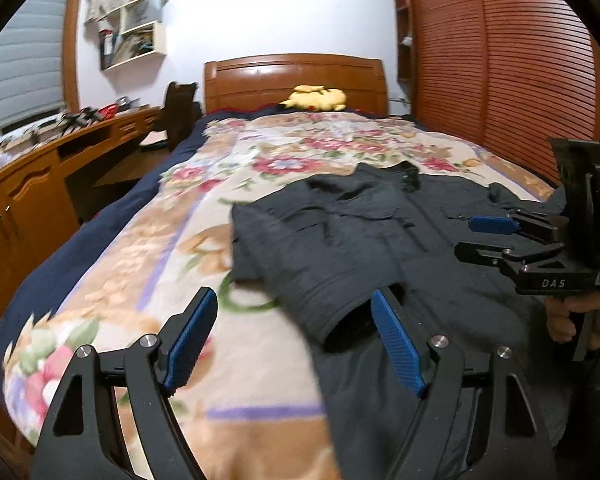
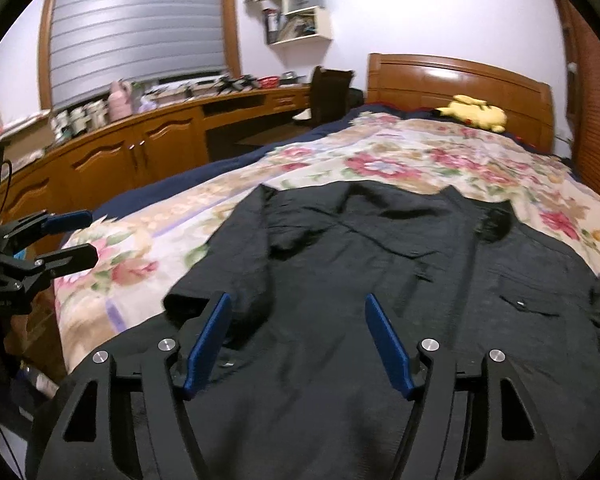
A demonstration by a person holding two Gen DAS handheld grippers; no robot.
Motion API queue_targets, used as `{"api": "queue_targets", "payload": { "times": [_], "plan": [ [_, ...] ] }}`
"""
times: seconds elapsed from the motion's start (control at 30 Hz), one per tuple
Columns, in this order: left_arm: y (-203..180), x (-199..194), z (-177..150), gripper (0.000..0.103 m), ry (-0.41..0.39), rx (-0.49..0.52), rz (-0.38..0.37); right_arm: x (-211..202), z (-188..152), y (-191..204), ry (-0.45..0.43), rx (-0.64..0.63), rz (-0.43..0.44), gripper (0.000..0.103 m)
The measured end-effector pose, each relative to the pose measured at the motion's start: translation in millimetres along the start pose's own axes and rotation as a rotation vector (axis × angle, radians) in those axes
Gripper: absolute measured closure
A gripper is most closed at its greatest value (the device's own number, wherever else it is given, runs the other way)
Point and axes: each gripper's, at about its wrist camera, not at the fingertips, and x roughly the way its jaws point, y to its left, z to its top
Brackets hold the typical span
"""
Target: Fold large clothes
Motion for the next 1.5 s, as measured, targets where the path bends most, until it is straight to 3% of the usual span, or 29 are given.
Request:
{"api": "queue_targets", "payload": {
  "times": [0.2, 0.53, 0.6, 0.77, 0.87, 1.07, 1.23, 1.5],
  "plan": [
    [24.9, -2.7, -19.9, 0.023, 0.026, -0.034, 0.037, 38.1, 9.2, 21.3, 0.049, -0.070, 0.049, 0.038],
    [38.0, -11.2, -33.6, 0.023, 0.024, -0.040, 0.065, 90.3, 8.8, 10.0, 0.176, -0.054, 0.075, 0.091],
    [37.7, -10.4, -35.3, 0.023, 0.028, -0.038, 0.065, 94.6, 10.4, 7.7, 0.181, -0.056, 0.073, 0.097],
    [29.7, -4.5, -34.5, 0.023, 0.035, -0.030, 0.055, 81.5, 12.9, 7.0, 0.108, -0.037, 0.059, 0.100],
    [20.5, -1.0, -29.9, 0.023, 0.027, -0.030, 0.038, 64.4, 9.7, 2.4, 0.043, -0.029, -0.018, 0.101],
    [-9.2, 13.7, -16.5, 0.023, 0.012, -0.022, -0.032, 14.1, 3.5, -36.3, -0.036, 0.029, -0.074, 0.101],
    [-44.0, 27.8, 2.7, 0.023, -0.021, -0.016, -0.112, -16.1, -15.6, -72.4, -0.049, 0.085, -0.151, 0.101],
    [-89.7, 47.7, 17.0, 0.023, -0.029, 0.027, -0.181, -51.8, -36.0, -107.3, -0.046, 0.143, -0.285, 0.101]
  ]
}}
